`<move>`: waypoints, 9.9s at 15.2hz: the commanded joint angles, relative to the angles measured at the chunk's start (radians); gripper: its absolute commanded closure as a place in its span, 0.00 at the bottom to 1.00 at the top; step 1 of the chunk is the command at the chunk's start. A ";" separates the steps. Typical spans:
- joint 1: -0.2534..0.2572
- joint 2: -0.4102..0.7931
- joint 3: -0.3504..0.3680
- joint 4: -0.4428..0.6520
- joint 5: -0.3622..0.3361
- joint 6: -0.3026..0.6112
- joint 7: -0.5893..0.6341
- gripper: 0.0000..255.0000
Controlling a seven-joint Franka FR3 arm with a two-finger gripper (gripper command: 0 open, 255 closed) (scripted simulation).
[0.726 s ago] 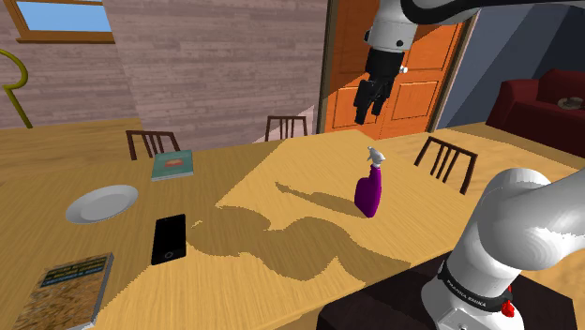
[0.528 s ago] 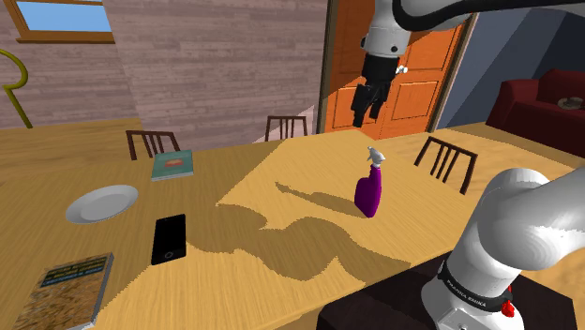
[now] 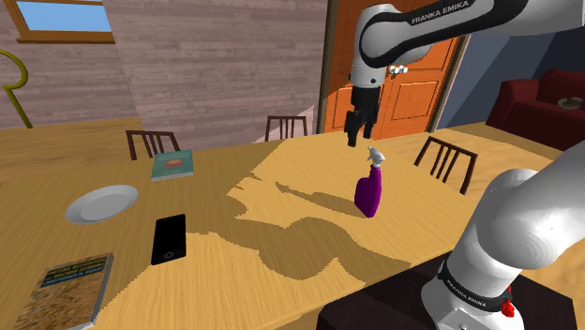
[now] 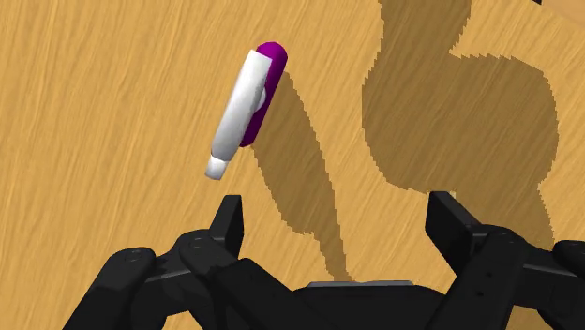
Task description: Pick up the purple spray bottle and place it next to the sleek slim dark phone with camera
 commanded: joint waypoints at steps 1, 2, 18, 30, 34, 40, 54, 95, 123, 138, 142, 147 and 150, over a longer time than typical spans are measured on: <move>-0.006 0.066 -0.023 -0.001 -0.001 0.028 -0.021 0.00; -0.009 0.102 -0.034 0.003 0.000 0.039 -0.033 0.00; -0.044 0.461 -0.116 0.000 0.034 0.224 -0.146 0.00; -0.044 0.464 -0.117 -0.005 0.035 0.232 -0.147 1.00; -0.045 0.465 -0.117 -0.005 0.035 0.233 -0.147 1.00; -0.044 0.425 -0.116 0.013 0.024 0.177 -0.138 1.00; -0.044 0.318 -0.107 0.105 0.002 -0.019 -0.118 1.00; -0.035 0.268 -0.086 0.613 0.001 -0.575 -0.113 1.00; 0.224 0.508 0.242 0.555 0.229 -0.235 0.440 1.00; 0.389 0.916 0.345 0.927 0.226 -0.150 0.691 1.00; 0.443 1.062 0.357 1.106 0.209 -0.170 0.753 1.00; 0.521 1.301 0.363 1.443 0.184 -0.254 0.827 1.00; 0.520 1.301 0.362 1.404 0.184 -0.215 0.820 1.00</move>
